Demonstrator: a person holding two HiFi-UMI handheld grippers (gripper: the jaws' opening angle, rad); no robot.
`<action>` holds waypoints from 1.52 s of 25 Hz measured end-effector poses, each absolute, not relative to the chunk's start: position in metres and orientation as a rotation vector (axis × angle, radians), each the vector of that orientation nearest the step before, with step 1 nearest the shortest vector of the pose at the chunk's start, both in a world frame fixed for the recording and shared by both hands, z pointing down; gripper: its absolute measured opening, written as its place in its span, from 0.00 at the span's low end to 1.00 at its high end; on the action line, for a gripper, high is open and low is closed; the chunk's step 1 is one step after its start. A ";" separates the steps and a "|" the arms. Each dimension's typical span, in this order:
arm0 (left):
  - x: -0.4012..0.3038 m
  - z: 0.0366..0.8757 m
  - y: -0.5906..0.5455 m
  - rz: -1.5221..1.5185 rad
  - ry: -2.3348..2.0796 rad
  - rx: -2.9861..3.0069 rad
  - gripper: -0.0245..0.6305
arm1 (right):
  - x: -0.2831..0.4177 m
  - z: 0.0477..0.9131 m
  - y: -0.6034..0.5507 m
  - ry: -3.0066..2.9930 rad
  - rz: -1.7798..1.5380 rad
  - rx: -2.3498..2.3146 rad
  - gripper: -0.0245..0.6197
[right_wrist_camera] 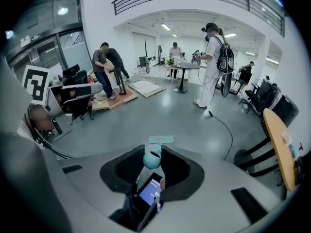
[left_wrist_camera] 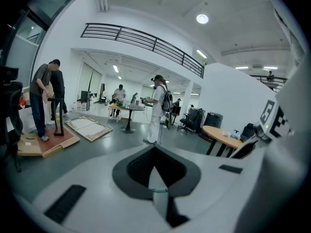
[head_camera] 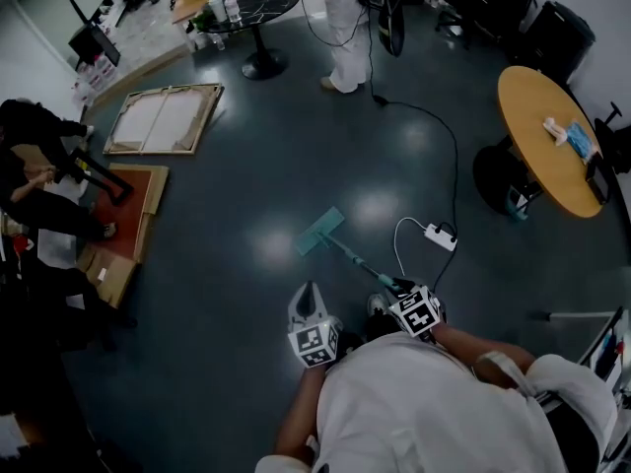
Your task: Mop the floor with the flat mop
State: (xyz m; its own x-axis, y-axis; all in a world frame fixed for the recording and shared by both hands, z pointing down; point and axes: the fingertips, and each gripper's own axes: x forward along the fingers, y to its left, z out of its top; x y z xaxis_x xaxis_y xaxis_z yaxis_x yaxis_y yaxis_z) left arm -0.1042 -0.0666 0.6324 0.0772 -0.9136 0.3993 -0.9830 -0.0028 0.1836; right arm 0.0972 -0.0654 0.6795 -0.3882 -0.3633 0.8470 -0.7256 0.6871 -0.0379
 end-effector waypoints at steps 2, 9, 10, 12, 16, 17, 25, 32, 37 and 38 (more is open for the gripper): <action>-0.104 0.634 -0.066 0.229 -1.878 1.949 0.04 | 0.094 0.679 -0.061 -2.003 0.508 0.831 0.21; -0.114 0.642 -0.065 0.235 -1.902 1.905 0.04 | 0.083 0.688 -0.063 -2.006 0.515 0.851 0.21; -0.117 0.643 -0.066 0.235 -1.907 1.898 0.04 | 0.082 0.692 -0.064 -2.001 0.521 0.854 0.21; -0.123 0.644 -0.067 0.235 -1.920 1.884 0.04 | 0.078 0.699 -0.067 -1.995 0.523 0.861 0.21; -0.136 0.646 -0.072 0.231 -1.958 1.850 0.04 | 0.062 0.708 -0.078 -2.005 0.520 0.870 0.21; -0.139 0.646 -0.075 0.229 -1.968 1.845 0.05 | 0.057 0.710 -0.082 -2.008 0.514 0.871 0.21; -0.161 0.652 -0.097 0.227 -2.008 1.817 0.04 | -0.004 0.737 -0.140 -2.033 0.481 0.898 0.21; -0.169 0.665 -0.111 0.227 -1.996 1.772 0.04 | -0.062 0.757 -0.208 -2.043 0.465 0.909 0.21; -0.189 0.672 -0.129 0.228 -2.019 1.776 0.04 | -0.107 0.770 -0.264 -2.065 0.433 0.939 0.21; -0.192 0.673 -0.132 0.226 -2.022 1.771 0.04 | -0.113 0.772 -0.273 -2.062 0.426 0.940 0.21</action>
